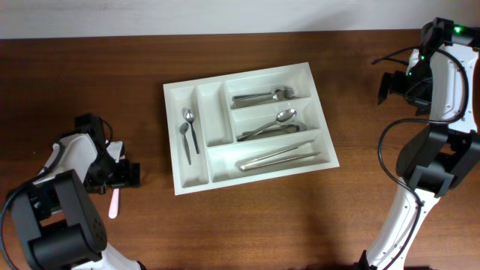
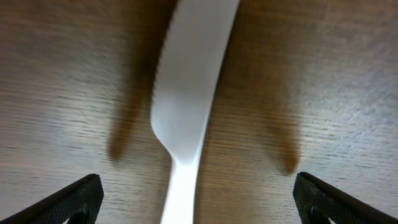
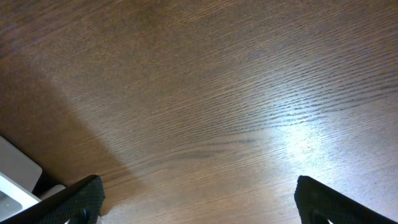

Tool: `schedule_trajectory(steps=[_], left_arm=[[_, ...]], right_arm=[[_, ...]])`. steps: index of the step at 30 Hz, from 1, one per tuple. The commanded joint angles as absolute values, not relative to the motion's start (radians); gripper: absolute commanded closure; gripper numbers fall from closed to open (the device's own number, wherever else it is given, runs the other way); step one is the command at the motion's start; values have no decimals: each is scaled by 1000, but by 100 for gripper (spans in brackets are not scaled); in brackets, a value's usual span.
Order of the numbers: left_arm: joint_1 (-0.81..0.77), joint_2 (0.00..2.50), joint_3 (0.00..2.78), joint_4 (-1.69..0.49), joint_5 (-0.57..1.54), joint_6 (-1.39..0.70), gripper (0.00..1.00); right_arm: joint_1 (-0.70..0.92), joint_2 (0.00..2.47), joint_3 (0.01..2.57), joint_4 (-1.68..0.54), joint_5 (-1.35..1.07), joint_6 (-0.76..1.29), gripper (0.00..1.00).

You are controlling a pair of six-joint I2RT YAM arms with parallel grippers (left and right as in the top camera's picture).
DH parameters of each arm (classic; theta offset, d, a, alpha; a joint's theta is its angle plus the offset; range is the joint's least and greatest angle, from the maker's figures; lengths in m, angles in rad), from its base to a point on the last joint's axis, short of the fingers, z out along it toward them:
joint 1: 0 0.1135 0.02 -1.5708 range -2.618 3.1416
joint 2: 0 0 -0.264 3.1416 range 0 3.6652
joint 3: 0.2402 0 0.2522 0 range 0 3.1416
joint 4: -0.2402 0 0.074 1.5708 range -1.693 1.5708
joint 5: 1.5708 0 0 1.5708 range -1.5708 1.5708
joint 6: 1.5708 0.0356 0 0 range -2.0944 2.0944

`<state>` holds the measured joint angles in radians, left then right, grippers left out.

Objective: Pack container
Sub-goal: 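Lower the left gripper onto the pink knife handle and close it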

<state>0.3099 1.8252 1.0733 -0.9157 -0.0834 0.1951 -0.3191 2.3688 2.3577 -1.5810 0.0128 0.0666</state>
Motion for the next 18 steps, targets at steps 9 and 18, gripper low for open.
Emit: schedule_trajectory(steps=[9,18], left_arm=[[313,1840,1041,-892,-28,215,1],[313,1840,1010,-871,-23,215,30]], right_arm=[[-315,2364,2354,-1580,7,59,1],[-315,2364,2354,-1581,7,59,1]])
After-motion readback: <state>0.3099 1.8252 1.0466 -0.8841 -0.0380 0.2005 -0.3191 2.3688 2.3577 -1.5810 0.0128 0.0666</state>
